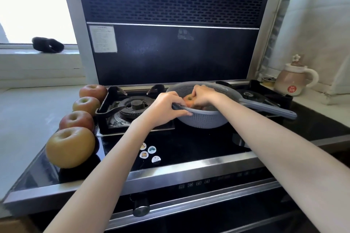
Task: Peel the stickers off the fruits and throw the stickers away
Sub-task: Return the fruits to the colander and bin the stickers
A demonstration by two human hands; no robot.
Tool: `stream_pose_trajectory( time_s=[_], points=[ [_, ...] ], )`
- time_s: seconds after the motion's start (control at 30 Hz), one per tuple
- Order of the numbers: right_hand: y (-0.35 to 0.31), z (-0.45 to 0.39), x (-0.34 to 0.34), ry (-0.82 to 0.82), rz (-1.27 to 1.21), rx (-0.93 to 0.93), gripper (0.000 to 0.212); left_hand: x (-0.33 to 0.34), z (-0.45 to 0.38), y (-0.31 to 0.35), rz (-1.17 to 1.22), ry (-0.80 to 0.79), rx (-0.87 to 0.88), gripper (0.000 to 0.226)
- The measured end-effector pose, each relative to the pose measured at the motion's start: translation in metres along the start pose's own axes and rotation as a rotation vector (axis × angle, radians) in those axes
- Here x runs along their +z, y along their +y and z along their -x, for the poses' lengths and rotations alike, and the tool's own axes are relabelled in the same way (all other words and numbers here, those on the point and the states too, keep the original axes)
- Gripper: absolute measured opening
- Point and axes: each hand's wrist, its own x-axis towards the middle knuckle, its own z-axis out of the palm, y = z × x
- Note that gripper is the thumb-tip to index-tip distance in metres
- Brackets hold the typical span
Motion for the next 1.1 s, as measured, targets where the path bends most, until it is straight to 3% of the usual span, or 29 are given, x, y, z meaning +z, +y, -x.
stream_pose_trajectory(
  time_s=[0.13, 0.27, 0.4, 0.57, 0.63, 0.77, 1.1],
  points=[
    [0.000, 0.007, -0.003, -0.081, -0.110, 0.020, 0.051, 0.001, 0.001, -0.001, -0.006, -0.005, -0.011, 0.021],
    [-0.003, 0.018, -0.009, -0.073, -0.203, 0.002, 0.081, -0.001, 0.005, -0.001, -0.034, -0.026, -0.020, 0.029],
    [-0.017, 0.035, -0.014, 0.161, -0.065, -0.077, 0.051, -0.009, 0.018, 0.002, -0.065, 0.040, -0.045, 0.038],
    [-0.050, 0.063, -0.010, 0.448, -0.204, -0.258, 0.015, -0.028, 0.040, 0.015, -0.093, 0.151, -0.193, 0.026],
    [-0.068, 0.074, -0.002, 0.471, -0.258, -0.331, 0.009, -0.038, 0.054, 0.018, -0.265, 0.242, -0.246, 0.020],
    [-0.098, 0.095, 0.018, 0.435, -0.354, -0.405, 0.005, -0.056, 0.086, 0.019, -0.469, 0.452, -0.315, 0.015],
    [-0.164, 0.129, 0.066, 0.135, -0.420, -0.505, 0.019, -0.097, 0.143, 0.008, -0.347, 0.544, -0.694, 0.030]
  ],
)
